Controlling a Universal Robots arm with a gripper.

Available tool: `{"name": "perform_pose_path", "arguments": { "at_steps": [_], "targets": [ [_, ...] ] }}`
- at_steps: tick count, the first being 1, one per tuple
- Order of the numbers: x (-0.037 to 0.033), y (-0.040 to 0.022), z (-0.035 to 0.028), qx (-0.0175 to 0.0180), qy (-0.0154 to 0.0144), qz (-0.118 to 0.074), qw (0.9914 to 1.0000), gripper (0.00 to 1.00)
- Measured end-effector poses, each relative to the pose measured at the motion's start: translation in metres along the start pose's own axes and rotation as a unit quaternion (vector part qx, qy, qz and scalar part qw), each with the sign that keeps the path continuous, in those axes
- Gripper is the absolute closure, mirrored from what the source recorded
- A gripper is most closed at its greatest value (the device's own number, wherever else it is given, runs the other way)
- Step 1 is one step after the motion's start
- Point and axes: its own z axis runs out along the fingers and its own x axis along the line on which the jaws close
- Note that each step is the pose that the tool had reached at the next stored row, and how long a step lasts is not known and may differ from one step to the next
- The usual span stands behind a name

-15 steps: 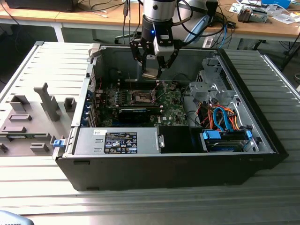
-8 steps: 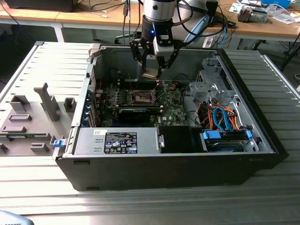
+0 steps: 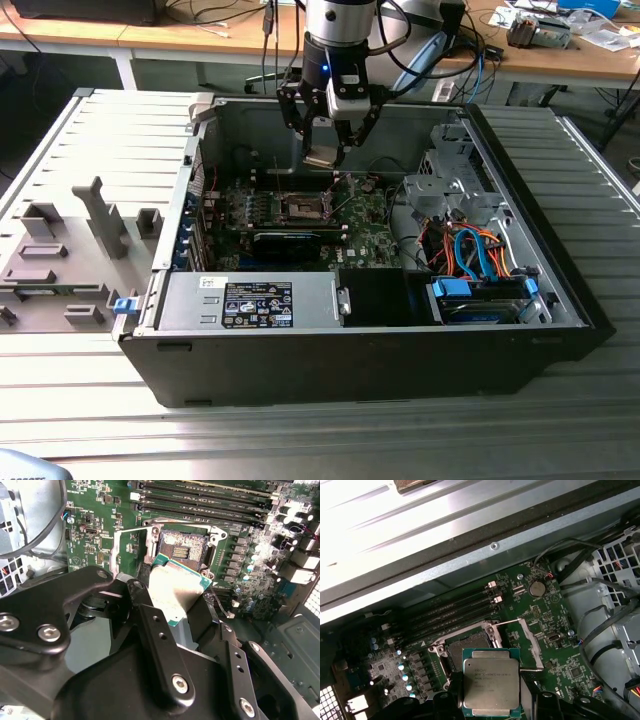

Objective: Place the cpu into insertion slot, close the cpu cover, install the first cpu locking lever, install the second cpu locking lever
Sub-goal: 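Place the cpu into insertion slot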

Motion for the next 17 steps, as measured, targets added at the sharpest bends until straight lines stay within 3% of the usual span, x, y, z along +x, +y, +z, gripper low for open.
{"name": "perform_pose_path", "arguments": {
  "at_steps": [17],
  "targets": [
    [0.0, 0.0, 0.0009, 0.0, -0.0001, 0.007, 0.99998, 0.45]
  ]
}}
